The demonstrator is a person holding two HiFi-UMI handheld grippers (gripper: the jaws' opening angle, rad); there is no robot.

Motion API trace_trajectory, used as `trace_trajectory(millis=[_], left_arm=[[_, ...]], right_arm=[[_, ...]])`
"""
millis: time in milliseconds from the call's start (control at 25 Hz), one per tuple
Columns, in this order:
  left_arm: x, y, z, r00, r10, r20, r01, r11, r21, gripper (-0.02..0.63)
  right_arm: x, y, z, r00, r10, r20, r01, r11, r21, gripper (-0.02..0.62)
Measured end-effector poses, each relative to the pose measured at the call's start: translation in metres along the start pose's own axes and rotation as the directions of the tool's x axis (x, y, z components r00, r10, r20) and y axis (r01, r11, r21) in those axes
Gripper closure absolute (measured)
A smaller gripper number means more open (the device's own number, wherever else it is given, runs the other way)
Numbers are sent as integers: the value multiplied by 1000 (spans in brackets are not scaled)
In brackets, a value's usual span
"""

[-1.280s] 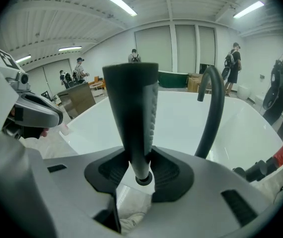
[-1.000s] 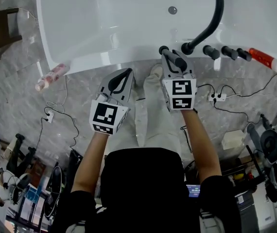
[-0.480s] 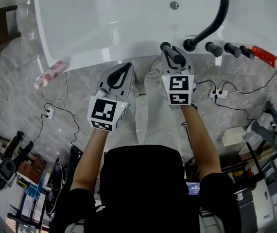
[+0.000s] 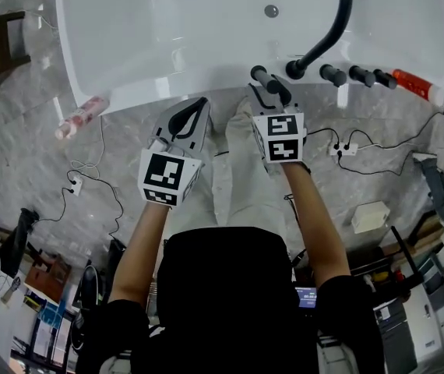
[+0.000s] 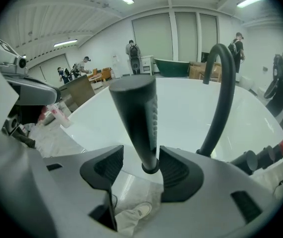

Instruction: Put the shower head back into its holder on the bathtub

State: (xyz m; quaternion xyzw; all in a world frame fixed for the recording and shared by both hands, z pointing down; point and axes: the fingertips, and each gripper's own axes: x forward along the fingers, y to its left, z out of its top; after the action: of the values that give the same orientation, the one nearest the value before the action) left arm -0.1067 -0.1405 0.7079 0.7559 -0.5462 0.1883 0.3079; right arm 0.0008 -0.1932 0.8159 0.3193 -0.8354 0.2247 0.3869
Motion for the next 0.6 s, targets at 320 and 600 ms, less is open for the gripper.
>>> trace_trajectory(millis=[320, 600], left_arm=[[-23, -11, 35, 999, -11, 39, 10, 1000, 23, 594], [-52, -25, 69, 996, -36, 78, 32, 998, 55, 594]], right_arm=[[-46, 3, 14, 1000, -20, 18, 18, 995, 99, 373], [-92, 12, 44, 996, -40, 79, 27, 987, 161, 377]])
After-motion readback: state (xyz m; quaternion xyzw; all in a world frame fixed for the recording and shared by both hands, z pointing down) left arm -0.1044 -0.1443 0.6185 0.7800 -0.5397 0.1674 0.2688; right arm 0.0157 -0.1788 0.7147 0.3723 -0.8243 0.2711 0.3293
